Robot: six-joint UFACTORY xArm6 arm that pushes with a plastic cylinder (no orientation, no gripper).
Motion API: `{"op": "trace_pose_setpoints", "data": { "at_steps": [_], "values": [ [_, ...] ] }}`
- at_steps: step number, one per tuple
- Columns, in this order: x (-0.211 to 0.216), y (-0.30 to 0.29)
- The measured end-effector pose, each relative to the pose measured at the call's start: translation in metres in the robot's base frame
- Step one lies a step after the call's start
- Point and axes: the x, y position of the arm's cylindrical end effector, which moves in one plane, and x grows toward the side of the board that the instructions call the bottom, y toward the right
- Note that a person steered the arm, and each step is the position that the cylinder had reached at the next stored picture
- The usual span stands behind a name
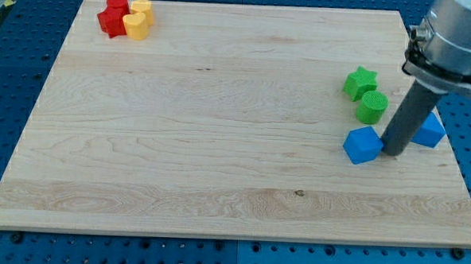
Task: Move blue triangle below to the green circle
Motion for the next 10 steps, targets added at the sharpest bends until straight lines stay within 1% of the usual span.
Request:
{"op": "trace_pose_setpoints", "data": {
  "at_steps": [2, 3, 4, 5, 6, 7, 8, 9, 10],
  "values": [
    [0.002, -0.096],
    [0.001, -0.087],
    [0.011, -0.015],
    [0.045, 0.042],
    [0.036, 0.127],
    [0.024, 0.142],
    [-0.046, 0.134],
    [-0.078, 0.122],
    [-0.052, 0.111]
  ]
}}
